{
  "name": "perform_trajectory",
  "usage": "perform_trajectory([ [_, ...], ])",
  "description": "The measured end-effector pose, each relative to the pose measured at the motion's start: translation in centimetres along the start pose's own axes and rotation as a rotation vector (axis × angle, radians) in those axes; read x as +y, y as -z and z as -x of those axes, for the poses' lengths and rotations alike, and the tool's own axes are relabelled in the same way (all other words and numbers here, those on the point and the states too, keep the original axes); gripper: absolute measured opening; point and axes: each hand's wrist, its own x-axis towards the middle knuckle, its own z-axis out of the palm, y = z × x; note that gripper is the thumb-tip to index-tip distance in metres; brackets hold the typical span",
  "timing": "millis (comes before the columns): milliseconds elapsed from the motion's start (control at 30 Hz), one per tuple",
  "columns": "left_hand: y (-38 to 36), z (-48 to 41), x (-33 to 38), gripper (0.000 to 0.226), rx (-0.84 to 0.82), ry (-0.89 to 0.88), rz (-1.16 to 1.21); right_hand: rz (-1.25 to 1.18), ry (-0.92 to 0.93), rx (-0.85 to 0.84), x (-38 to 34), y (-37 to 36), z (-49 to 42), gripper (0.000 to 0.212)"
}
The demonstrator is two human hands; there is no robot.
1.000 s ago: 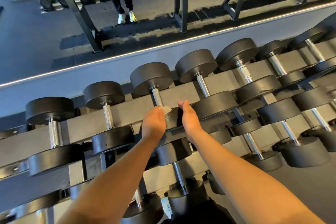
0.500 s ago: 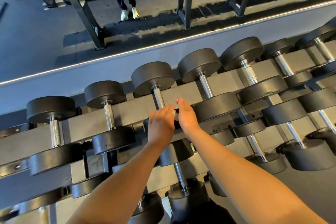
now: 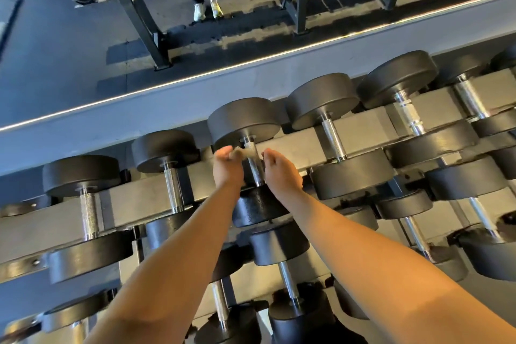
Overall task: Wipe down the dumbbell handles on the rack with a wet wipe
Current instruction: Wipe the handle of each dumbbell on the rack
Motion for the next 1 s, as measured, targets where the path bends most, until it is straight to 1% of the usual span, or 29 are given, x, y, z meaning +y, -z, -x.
perform_trajectory([
  [67,-1.0,-1.5,-0.1,0.033,0.05,-0.006,0.015,0.025,-0.084,0.043,0.2,-0.4,-0.5,0.046],
  [100,-1.5,-2.0,0.0,0.032,0.051,0.016,0.029,0.05,-0.106,0.047,0.3,-0.6,-0.7,0.048],
  [167,-2.8,-2.7,0.1,0.016,0.029,0.103,0.071,0.069,-0.122,0.054,0.4,-0.7,-1.0,0.048],
  [200,-3.4,-2.8,0.2,0.013,0.022,0.141,0.061,0.062,-0.122,0.065,0.5,-0.8,-1.2,0.047],
  [267,-4.2,-3.2,0.2,0.022,0.014,0.161,0.018,0.064,-0.123,0.073,0.8,-1.0,-1.4,0.045],
  [333,-4.1,-3.1,0.3,0.026,-0.015,0.156,-0.028,0.081,-0.138,0.079,0.9,-1.2,-1.5,0.043],
  [400,-3.5,-2.7,0.1,0.023,-0.085,0.135,-0.122,0.08,-0.145,0.084,1.0,-1.2,-1.6,0.041],
  [500,-2.5,-1.7,-0.5,0.013,-0.222,0.11,-0.303,0.065,-0.148,0.102,1.0,-1.3,-1.5,0.039],
  [567,-2.1,-1.2,-0.5,0.017,-0.307,0.103,-0.384,0.059,-0.151,0.108,1.0,-1.2,-1.4,0.04],
  [667,-1.5,-0.8,-0.7,0.024,-0.404,0.137,-0.411,0.063,-0.165,0.108,1.1,-1.2,-1.3,0.042],
  [767,-1.0,-0.3,-0.5,0.024,-0.467,0.147,-0.438,0.056,-0.156,0.119,1.3,-1.4,-1.3,0.042],
  [900,-0.5,0.2,0.0,0.023,-0.458,0.085,-0.502,0.038,-0.131,0.122,1.3,-1.3,-1.2,0.042],
  [967,0.0,0.4,-0.4,0.022,-0.375,0.042,-0.544,0.012,-0.138,0.108,1.4,-1.1,-1.4,0.043],
  [1000,0.2,0.4,-0.9,0.019,-0.311,0.046,-0.499,-0.016,-0.143,0.102,1.5,-1.1,-1.5,0.044],
])
